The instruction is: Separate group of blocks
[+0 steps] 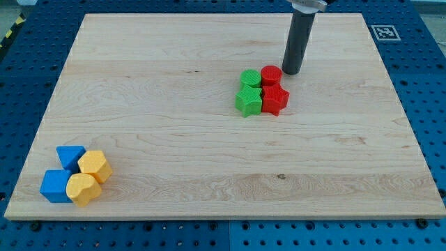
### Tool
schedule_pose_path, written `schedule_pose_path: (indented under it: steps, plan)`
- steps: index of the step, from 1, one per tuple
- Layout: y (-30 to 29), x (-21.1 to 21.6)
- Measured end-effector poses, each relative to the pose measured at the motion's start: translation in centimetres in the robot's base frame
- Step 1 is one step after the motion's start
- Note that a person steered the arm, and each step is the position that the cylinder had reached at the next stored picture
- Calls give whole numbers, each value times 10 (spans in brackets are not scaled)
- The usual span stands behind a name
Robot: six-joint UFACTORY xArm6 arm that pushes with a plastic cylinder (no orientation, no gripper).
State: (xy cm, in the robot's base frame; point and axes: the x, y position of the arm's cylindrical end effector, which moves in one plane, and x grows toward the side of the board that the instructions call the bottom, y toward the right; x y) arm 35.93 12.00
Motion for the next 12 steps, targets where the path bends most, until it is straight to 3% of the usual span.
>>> schedule_pose_path:
  steps: [6, 8, 9, 12]
  plan:
    - [11, 10]
    - [-8, -17]
    - [4, 18]
    - [8, 22]
